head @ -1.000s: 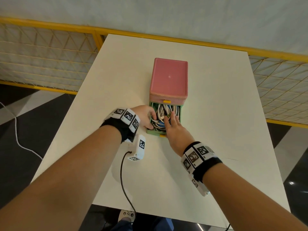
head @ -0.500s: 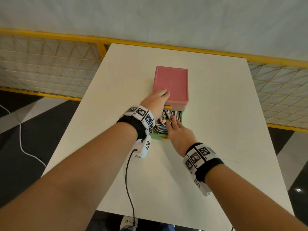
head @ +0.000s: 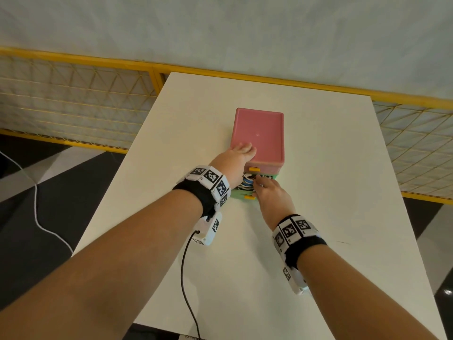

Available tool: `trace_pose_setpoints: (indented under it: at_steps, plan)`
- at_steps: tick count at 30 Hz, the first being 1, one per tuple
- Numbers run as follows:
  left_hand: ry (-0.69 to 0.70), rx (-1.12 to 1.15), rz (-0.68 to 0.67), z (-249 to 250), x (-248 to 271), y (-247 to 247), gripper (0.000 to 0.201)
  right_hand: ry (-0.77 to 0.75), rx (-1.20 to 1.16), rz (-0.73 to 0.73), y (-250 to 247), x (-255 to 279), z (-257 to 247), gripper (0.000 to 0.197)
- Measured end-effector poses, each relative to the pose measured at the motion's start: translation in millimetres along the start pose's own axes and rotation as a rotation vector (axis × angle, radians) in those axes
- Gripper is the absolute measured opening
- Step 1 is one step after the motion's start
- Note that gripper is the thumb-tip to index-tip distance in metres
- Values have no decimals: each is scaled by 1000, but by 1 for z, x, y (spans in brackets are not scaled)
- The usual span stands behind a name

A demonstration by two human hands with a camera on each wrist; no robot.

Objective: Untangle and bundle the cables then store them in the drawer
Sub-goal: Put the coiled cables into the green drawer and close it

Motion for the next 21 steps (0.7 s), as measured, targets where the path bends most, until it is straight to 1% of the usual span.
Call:
trace_pose_setpoints:
  at_steps: [3, 6, 9, 11, 14, 16, 18, 21]
  plan:
    - [10, -14, -19, -1, -1, 0, 83, -8, -12, 52, -2, 2, 0, 31]
    - [14, -32, -30, 1, 0, 0, 82, -30, 46, 135, -3, 5, 0, 38]
    - [12, -46, -39, 2, 0, -1, 82, -74, 164, 204, -7, 5, -5, 45]
    - [13, -41, -45, 2, 0, -2, 82, -66, 188, 185, -5, 4, -5, 53]
    - [6, -50, -63, 2, 1, -2, 82, 35, 160, 150, -3, 1, -2, 61]
    - [-1, -55, -83, 2, 1, -2, 82, 89, 112, 98, 1, 0, 0, 63]
    - [-8, -47, -93, 2, 2, -2, 83, 120, 56, 77, 2, -2, 0, 60]
    - [-17, -33, -104, 2, 3, -3, 85, 135, 3, 146, -4, 2, 1, 46]
Point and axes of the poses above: each hand's wrist, its own x-axis away from the middle knuckle, its own y-axis out of the palm, z = x × y, the point moved 9 cm from there along -x, towards the middle knuckle, and after that the axes turned 9 degrees about -z, right-handed, at the moved point
